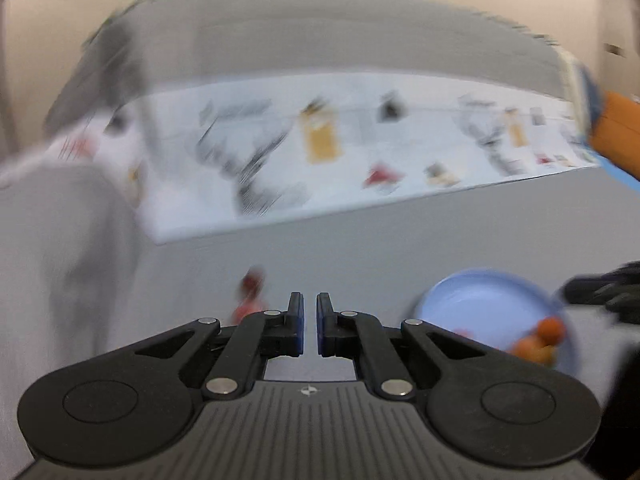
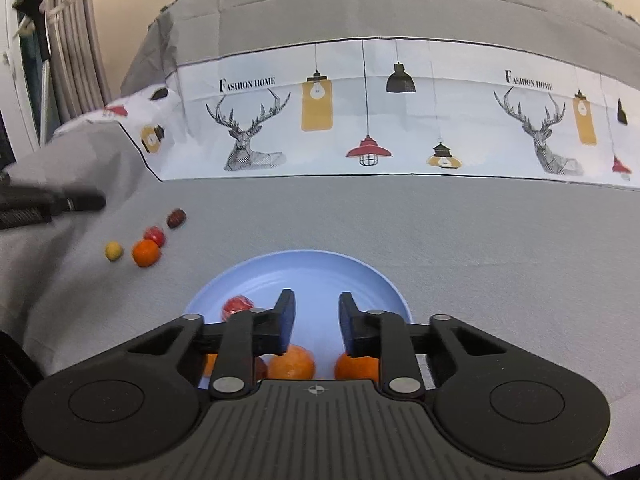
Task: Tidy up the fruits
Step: 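Move both open tools back to the remaining fruits beside the plate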
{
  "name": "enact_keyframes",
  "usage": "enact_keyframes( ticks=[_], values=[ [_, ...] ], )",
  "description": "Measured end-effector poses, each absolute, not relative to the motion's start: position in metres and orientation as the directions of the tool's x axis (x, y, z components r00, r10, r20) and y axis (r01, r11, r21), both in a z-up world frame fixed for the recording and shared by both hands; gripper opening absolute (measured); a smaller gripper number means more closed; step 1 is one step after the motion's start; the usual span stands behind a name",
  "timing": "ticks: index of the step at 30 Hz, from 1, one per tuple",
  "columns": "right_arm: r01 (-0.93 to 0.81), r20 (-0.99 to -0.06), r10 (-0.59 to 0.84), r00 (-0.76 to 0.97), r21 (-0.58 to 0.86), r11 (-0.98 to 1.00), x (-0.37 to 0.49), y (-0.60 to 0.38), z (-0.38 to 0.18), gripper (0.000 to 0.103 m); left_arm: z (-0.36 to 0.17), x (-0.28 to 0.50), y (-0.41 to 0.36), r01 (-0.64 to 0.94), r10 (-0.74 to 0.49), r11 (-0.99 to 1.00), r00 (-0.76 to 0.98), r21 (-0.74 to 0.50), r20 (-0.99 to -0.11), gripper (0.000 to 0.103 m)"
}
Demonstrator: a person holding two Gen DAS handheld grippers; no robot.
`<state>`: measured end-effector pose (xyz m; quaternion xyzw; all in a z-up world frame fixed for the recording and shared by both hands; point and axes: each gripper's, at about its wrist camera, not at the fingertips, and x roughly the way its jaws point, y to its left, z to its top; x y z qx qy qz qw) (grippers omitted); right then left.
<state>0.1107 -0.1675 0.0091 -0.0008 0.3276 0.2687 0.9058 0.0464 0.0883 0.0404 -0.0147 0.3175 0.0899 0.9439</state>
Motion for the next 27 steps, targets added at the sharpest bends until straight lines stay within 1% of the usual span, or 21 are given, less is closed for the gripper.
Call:
enact_keyframes(
  ticks=[1,4,13,14,16,17,18,20,27],
  values=[
    [-0.483,-0.589,0.492,0.641,0.190,0.855,0.111,-0.168,0.012,0.024,0.039,0.048,0.099,-0.222,0.166,0.975,0.776,-0.017,-0.609,0.006],
    [-0.480,-0.572,0.517,0.637,0.232,0.846,0.110,-0.167,0.024,0.024,0.042,0.044,0.121,-0.318,0.184,0.939,0.787,-0.133,-0.588,0.006],
    [-0.561,-0.543,0.586,0.602,0.236,0.794,0.103,-0.141,0.045,0.024,0.034,0.053,0.155,-0.460,0.240,0.866,0.728,-0.197,-0.642,0.007],
    [-0.571,-0.542,0.595,0.593,0.236,0.786,0.102,-0.136,0.046,0.024,0.031,0.055,0.159,-0.479,0.253,0.857,0.715,-0.192,-0.652,0.009],
    [-0.596,-0.545,0.611,0.574,0.235,0.768,0.100,-0.127,0.047,0.024,0.024,0.062,0.165,-0.525,0.290,0.835,0.674,-0.164,-0.679,0.021],
    [-0.606,-0.550,0.616,0.564,0.231,0.761,0.099,-0.122,0.046,0.024,0.021,0.065,0.168,-0.545,0.306,0.824,0.655,-0.151,-0.691,0.032],
    [-0.617,-0.557,0.620,0.552,0.227,0.753,0.098,-0.116,0.046,0.024,0.018,0.068,0.171,-0.561,0.319,0.815,0.641,-0.143,-0.698,0.041],
    [-0.634,-0.569,0.627,0.532,0.223,0.740,0.098,-0.106,0.044,0.024,0.013,0.073,0.177,-0.578,0.327,0.804,0.626,-0.140,-0.708,0.044],
    [-0.694,-0.607,0.639,0.472,0.191,0.694,0.093,-0.070,0.036,0.025,-0.003,0.082,0.196,-0.602,0.306,0.780,0.605,-0.171,-0.735,0.044]
  ],
)
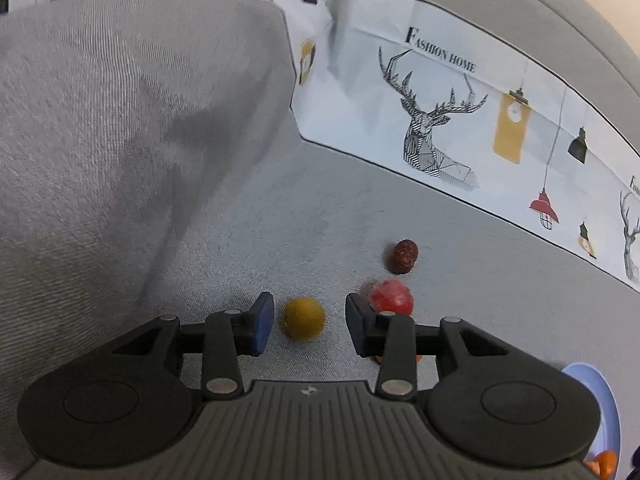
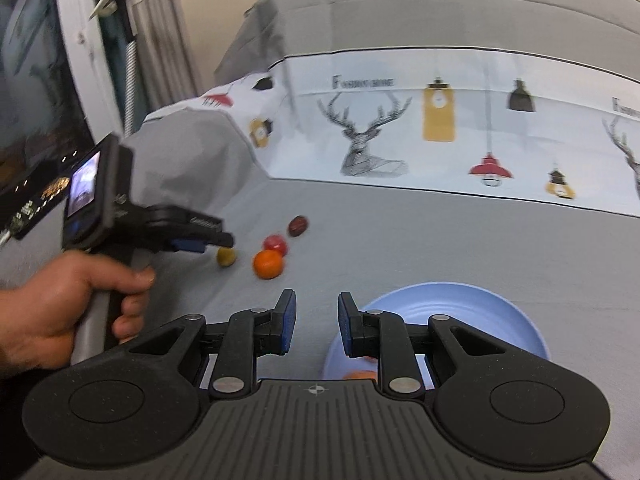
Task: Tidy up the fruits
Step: 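Move both open tools back to the remaining fruits beside the plate, then grasp a small yellow fruit with the left tool while the right tool grasps a mandarin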
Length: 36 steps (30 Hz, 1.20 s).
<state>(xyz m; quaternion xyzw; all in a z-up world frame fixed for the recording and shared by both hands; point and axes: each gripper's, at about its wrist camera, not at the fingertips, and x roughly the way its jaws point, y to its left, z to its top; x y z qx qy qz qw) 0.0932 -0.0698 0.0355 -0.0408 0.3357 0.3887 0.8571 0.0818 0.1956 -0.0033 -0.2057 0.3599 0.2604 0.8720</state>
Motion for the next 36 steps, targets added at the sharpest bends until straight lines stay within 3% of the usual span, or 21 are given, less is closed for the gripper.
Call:
enact_keyframes(
  ticks=[5,8,12,19,28,33,35,36],
  values=[
    [-0.722,-0.628,0.642,0.440,0.178,0.669,0.095,-0.046,0.028,0.028,-0.013,0.088,0.205,-0.608,0.267,0.765,0.598,-0.211,-0.756,0.043],
    [-0.738,-0.633,0.646,0.427,0.170,0.653,0.100,-0.030,0.023,0.028,-0.019,0.090,0.209,-0.610,0.250,0.760,0.594,-0.226,-0.764,0.027],
    [-0.746,-0.648,0.643,0.409,0.169,0.644,0.113,-0.006,0.012,0.028,-0.019,0.088,0.213,-0.624,0.252,0.741,0.601,-0.248,-0.758,0.027],
    [-0.762,-0.649,0.636,0.418,0.132,0.634,0.134,0.043,-0.004,0.051,-0.019,0.083,0.221,-0.635,0.227,0.719,0.600,-0.284,-0.767,0.027],
    [-0.769,-0.684,0.604,0.408,0.098,0.631,0.166,0.095,-0.039,0.057,-0.020,0.087,0.218,-0.628,0.230,0.735,0.587,-0.257,-0.776,0.027],
    [-0.782,-0.710,0.594,0.378,0.098,0.616,0.173,0.110,-0.055,0.056,-0.019,0.087,0.217,-0.628,0.232,0.736,0.583,-0.251,-0.779,0.027],
    [-0.787,-0.708,0.596,0.380,0.092,0.611,0.172,0.111,-0.055,0.039,-0.018,0.086,0.216,-0.628,0.232,0.737,0.582,-0.250,-0.779,0.027],
    [-0.789,-0.706,0.602,0.374,0.099,0.606,0.172,0.110,-0.052,0.038,-0.017,0.085,0.216,-0.627,0.230,0.736,0.584,-0.253,-0.778,0.027]
  ],
)
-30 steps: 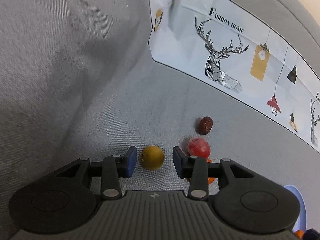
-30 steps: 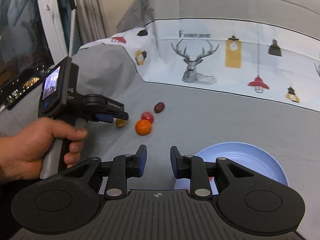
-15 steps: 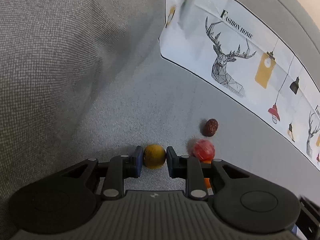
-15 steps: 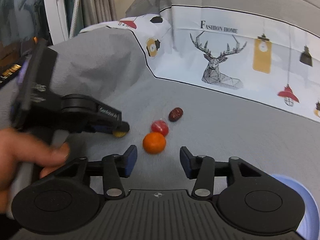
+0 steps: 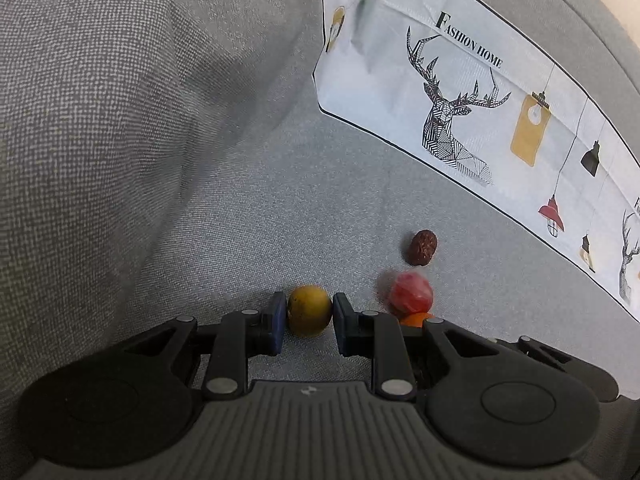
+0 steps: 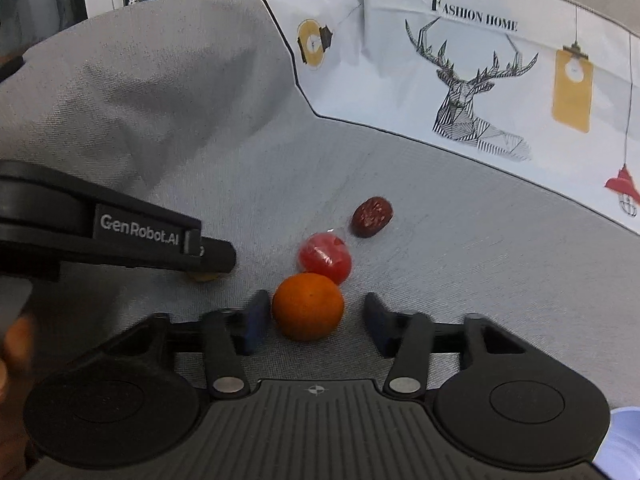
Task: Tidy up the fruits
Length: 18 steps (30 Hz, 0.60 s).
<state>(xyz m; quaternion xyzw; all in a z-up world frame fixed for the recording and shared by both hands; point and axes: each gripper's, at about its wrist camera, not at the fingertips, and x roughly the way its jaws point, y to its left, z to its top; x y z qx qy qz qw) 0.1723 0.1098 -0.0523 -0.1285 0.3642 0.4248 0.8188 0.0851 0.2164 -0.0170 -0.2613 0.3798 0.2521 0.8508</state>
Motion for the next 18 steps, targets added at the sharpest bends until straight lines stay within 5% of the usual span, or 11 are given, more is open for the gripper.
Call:
enact_keyframes(
  ticks=[18],
  values=[
    [-0.770,-0.608,0.636,0.476,0.061,0.635,0.127,-0.004,0.057,0.037,0.047,0.035,0.148,-0.395,0.157,0.870,0.789,-0.296,-0.594,0.027]
  ],
)
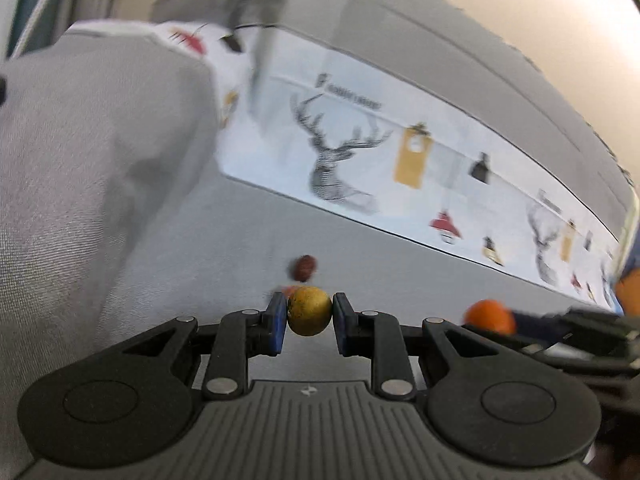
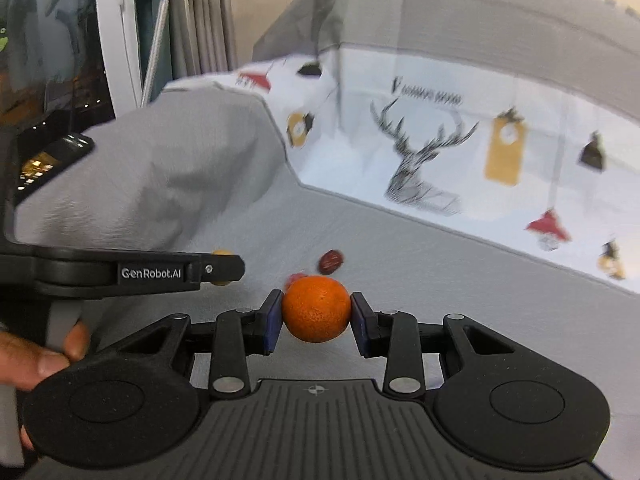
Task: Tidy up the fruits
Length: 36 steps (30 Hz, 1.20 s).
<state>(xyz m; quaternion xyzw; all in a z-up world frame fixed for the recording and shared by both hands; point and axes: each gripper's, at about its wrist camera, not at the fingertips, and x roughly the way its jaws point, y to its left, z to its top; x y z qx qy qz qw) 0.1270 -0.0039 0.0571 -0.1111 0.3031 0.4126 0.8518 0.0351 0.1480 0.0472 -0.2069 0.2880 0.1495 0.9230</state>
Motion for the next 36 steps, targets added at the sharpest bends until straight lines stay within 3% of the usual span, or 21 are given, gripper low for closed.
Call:
enact_keyframes(
  ticks=[5,17,22,36],
  values=[
    [-0.712,-0.591,0.613,0.525,0.090,0.697,0.106,-0.069,0.068,0.037,0.055,0.026,0.117,-0.291,0.088,0.918,0.813,-0.270,-0.576,0.027],
    [-0.583,-0.615,0.553,0.562,0.180,0.792,0.084,-0.146,0.021,0.037,0.051,0.009,0.066,-0.150,-0.065,0.934,0.822,-0.325,-0.566,0.027],
    [-0.550,-0.627,0.524,0.577,0.176,0.816,0.091,-0.147,0.012,0.037,0.047,0.014,0.058,-0.134,-0.062,0.949,0.808,-0.286,-0.586,0.027],
    [-0.536,-0.629,0.514,0.583,0.177,0.825,0.092,-0.148,0.008,0.037,0.044,0.018,0.068,-0.163,-0.067,0.931,0.805,-0.328,-0.589,0.027]
  ],
)
